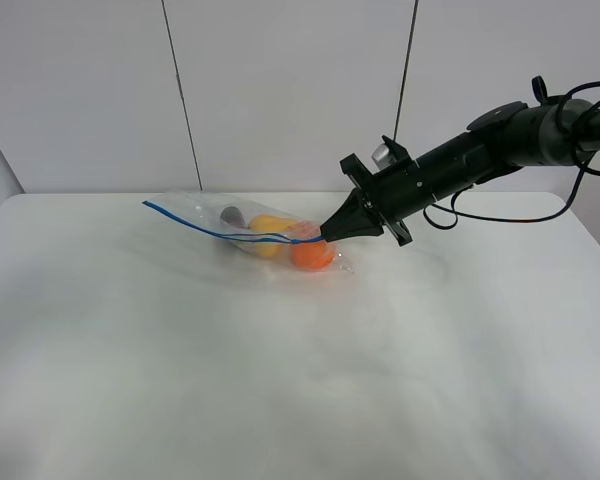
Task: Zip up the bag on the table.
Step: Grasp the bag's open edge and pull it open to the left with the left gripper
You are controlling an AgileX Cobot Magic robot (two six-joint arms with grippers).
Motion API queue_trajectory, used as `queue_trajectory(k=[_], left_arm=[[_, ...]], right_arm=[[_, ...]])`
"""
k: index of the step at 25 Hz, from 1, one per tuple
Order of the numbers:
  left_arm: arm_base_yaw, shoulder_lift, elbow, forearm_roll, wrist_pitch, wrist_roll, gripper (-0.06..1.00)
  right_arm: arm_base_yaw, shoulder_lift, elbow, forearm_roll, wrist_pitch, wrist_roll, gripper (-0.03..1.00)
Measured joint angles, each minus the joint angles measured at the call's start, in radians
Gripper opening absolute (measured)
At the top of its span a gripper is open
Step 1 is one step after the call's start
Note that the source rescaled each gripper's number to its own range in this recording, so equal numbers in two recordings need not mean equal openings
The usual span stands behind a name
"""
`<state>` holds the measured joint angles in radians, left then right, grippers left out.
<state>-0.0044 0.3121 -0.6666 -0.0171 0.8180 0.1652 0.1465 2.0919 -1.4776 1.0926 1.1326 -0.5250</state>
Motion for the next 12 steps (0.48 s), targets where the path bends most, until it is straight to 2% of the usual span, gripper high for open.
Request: queue_trajectory(k=[3, 8, 10, 12], left_arm=[[0.000, 0.154, -0.060, 0.000, -0.117, 0.245, 1.00], [0.000, 0.374, -0.084, -0.003, -0.352, 0.843, 1.00], [0.000, 0.463, -0.084, -0.039, -0.425, 1.042, 1.00], [-0.001, 0.540, -0.084, -0.138, -0.481, 1.187, 1.00]], right_arm=[[0.000, 0.000, 0.000, 0.000, 0.000, 0.000, 0.00], [0.000, 0.000, 0.000, 0.000, 0.000, 0.000, 0.00], [0.000, 0.000, 0.000, 0.000, 0.000, 0.000, 0.00], [0.000, 0.000, 0.000, 0.000, 0.000, 0.000, 0.00]])
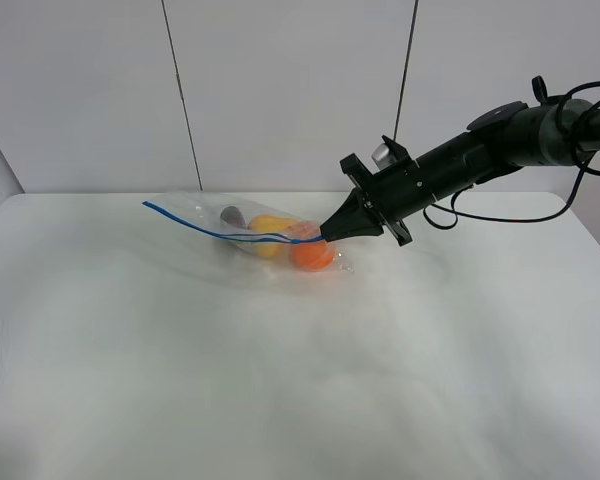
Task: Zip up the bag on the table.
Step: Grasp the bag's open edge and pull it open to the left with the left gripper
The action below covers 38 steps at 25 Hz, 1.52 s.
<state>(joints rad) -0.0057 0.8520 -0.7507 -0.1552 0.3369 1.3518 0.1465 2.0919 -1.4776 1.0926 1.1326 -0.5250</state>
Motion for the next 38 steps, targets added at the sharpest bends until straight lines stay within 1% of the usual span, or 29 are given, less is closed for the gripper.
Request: queue_trajectory(k=[2, 4, 6, 8, 11, 16, 20, 24, 27, 29, 31, 34, 36, 38], left_arm=[[-0.019, 0.074, 0.000, -0.106, -0.041, 0.094, 1.00], [-0.058, 0.134, 0.000, -0.205, -0.067, 0.179, 1.00], [-0.115, 0.196, 0.000, -0.276, -0.099, 0.234, 1.00], [-0.175, 0.255, 0.000, -0.326, -0.137, 0.266, 1.00], [-0.277, 0.341, 0.000, -0.351, -0.204, 0.279, 1.00], [-0.450, 0.471, 0.000, -0.354, -0.337, 0.285, 1.00], [-0.573, 0.577, 0.000, -0.354, -0.493, 0.284, 1.00], [-0.663, 0.699, 0.000, -0.354, -0.655, 0.284, 1.00], [-0.705, 0.793, 0.000, -0.354, -0.788, 0.269, 1.00], [-0.723, 0.850, -0.001, -0.351, -0.876, 0.228, 1.00], [-0.733, 0.906, -0.001, -0.327, -0.963, 0.177, 0.99], [-0.734, 0.973, -0.003, -0.228, -1.066, 0.086, 0.94], [-0.734, 1.009, -0.006, -0.153, -1.111, 0.019, 0.91], [-0.734, 1.042, -0.007, -0.103, -1.159, -0.032, 0.88]], right_arm=[[0.000, 0.000, 0.000, 0.000, 0.000, 0.000, 0.00], [0.000, 0.000, 0.000, 0.001, -0.001, 0.000, 0.00], [0.000, 0.000, 0.000, 0.001, -0.002, 0.000, 0.00], [0.000, 0.000, 0.000, 0.001, -0.003, 0.000, 0.00], [0.000, 0.000, 0.000, 0.002, -0.004, 0.000, 0.00], [0.000, 0.000, 0.000, 0.002, -0.004, 0.002, 0.00], [0.000, 0.000, 0.000, 0.002, -0.005, 0.004, 0.00], [0.000, 0.000, 0.000, 0.002, -0.005, 0.004, 0.00], [0.000, 0.000, 0.000, 0.002, -0.006, 0.004, 0.00], [0.000, 0.000, 0.000, 0.002, -0.006, 0.004, 0.00], [0.000, 0.000, 0.000, 0.002, -0.006, 0.004, 0.00], [0.000, 0.000, 0.000, 0.001, -0.008, 0.004, 0.00], [0.000, 0.000, 0.000, 0.001, -0.008, 0.005, 0.00], [0.000, 0.000, 0.000, 0.001, -0.008, 0.007, 0.00]])
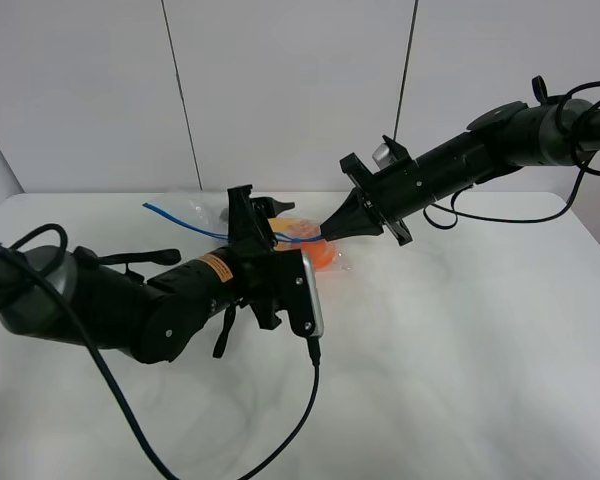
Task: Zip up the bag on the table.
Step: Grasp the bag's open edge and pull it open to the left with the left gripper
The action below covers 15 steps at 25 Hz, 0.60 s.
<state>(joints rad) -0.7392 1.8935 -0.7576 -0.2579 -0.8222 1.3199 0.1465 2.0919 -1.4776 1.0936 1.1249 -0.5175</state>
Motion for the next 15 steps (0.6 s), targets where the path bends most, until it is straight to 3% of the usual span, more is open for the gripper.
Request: queue_trajectory(k=[3, 10, 15], left_arm=[[0.000, 0.040, -0.001, 0.039, -0.043, -0.038, 0.79], [0.000, 0.096, -0.001, 0.073, -0.143, -0.047, 0.46], [0.031, 0.120, -0.001, 0.097, -0.176, -0.048, 0.38]], right_arm=[[0.000, 0.000, 0.000, 0.000, 0.000, 0.000, 0.00], [0.000, 0.000, 0.000, 0.000, 0.000, 0.000, 0.00], [0.000, 0.000, 0.000, -0.001, 0.001, 0.000, 0.00]])
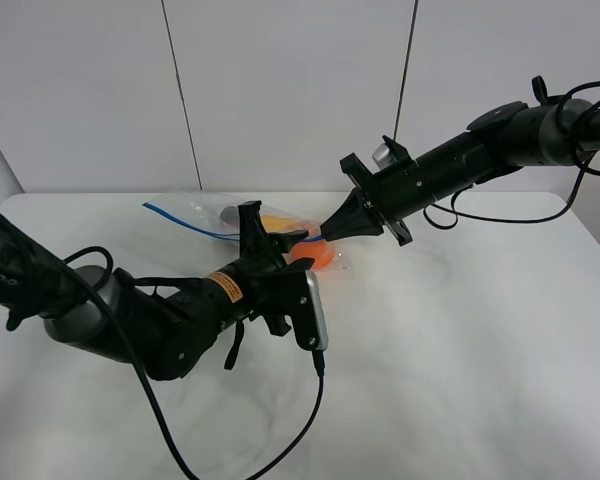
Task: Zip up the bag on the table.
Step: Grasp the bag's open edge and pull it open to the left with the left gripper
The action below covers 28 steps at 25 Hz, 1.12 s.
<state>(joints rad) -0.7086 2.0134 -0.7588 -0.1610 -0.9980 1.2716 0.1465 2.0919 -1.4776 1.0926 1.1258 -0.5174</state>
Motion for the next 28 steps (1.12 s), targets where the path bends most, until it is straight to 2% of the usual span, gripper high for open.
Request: queue_trajectory(k=[14, 21, 28], left_arm=[[0.019, 0.002, -0.024, 0.033, -0.009, -0.048, 0.35], [0.019, 0.002, -0.024, 0.040, -0.005, -0.048, 0.06], [0.019, 0.002, -0.024, 0.043, 0.002, -0.048, 0.00]], right_arm=[[0.000, 0.000, 0.000, 0.000, 0.000, 0.000, 0.00], [0.000, 0.000, 0.000, 0.000, 0.000, 0.000, 0.00], [0.000, 0.000, 0.000, 0.000, 0.000, 0.000, 0.00]])
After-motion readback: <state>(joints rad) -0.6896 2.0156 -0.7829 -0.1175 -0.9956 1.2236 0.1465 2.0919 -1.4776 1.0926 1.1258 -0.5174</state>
